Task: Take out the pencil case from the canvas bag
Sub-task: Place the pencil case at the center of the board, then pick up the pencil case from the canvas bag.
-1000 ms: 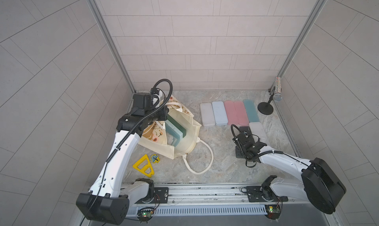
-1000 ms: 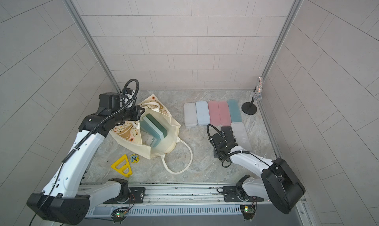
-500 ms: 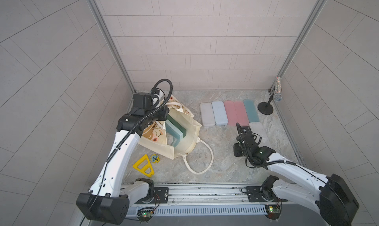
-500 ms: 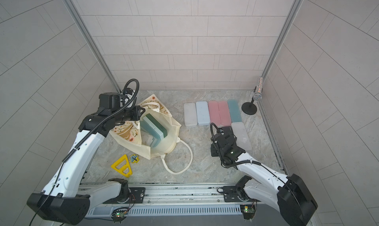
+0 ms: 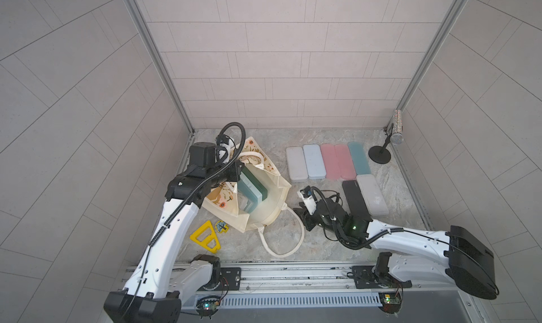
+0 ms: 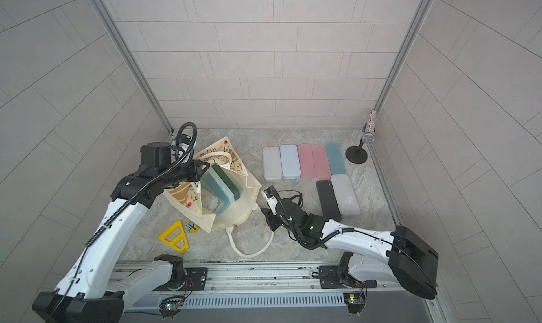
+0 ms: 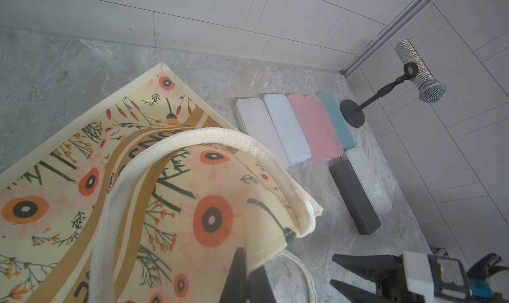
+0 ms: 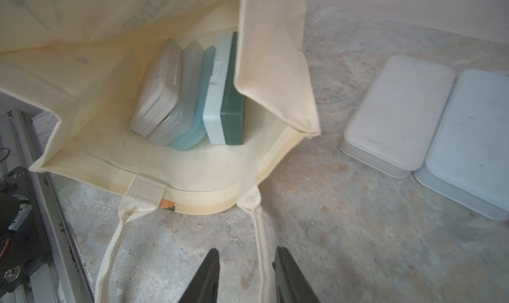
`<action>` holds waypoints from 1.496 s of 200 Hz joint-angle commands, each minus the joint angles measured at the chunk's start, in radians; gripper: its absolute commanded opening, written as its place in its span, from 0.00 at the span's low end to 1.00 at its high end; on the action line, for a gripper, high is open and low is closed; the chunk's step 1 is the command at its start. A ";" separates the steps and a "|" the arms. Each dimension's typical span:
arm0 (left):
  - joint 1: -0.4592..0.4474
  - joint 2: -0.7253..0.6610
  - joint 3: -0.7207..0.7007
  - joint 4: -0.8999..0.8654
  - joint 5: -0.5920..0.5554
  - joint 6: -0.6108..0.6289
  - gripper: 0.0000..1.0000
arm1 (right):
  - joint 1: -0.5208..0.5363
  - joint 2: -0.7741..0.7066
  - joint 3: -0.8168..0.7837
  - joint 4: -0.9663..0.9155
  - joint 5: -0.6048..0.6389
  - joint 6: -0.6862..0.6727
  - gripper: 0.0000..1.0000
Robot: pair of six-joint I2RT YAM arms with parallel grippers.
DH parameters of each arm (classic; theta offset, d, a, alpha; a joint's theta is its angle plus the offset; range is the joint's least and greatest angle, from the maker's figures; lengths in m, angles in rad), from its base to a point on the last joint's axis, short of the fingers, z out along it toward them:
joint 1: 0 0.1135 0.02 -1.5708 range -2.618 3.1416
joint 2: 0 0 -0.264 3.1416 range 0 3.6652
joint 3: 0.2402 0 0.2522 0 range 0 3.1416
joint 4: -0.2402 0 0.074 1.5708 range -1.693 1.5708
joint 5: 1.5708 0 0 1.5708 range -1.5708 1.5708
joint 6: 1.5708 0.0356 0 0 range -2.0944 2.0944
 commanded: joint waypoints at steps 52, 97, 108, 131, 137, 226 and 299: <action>0.000 -0.015 -0.008 -0.022 -0.044 -0.081 0.00 | 0.136 0.292 0.145 0.290 0.065 -0.147 0.37; 0.000 0.001 -0.012 -0.093 -0.070 -0.117 0.00 | 0.117 0.459 0.181 0.467 0.199 -0.085 0.39; 0.000 0.002 -0.015 -0.107 -0.062 -0.118 0.00 | 0.112 0.486 0.189 0.495 0.226 -0.073 0.39; 0.000 -0.001 -0.014 -0.129 -0.041 -0.118 0.00 | 0.102 0.541 0.207 0.536 0.254 -0.061 0.40; 0.000 -0.001 -0.014 -0.132 -0.035 -0.117 0.00 | 0.099 0.554 0.217 0.542 0.254 -0.057 0.40; 0.000 0.016 -0.004 -0.120 0.046 -0.108 0.00 | 0.075 0.752 0.335 0.655 0.335 -0.071 0.46; -0.001 0.028 -0.002 -0.108 0.080 -0.108 0.00 | 0.009 0.823 0.395 0.666 0.265 -0.026 0.46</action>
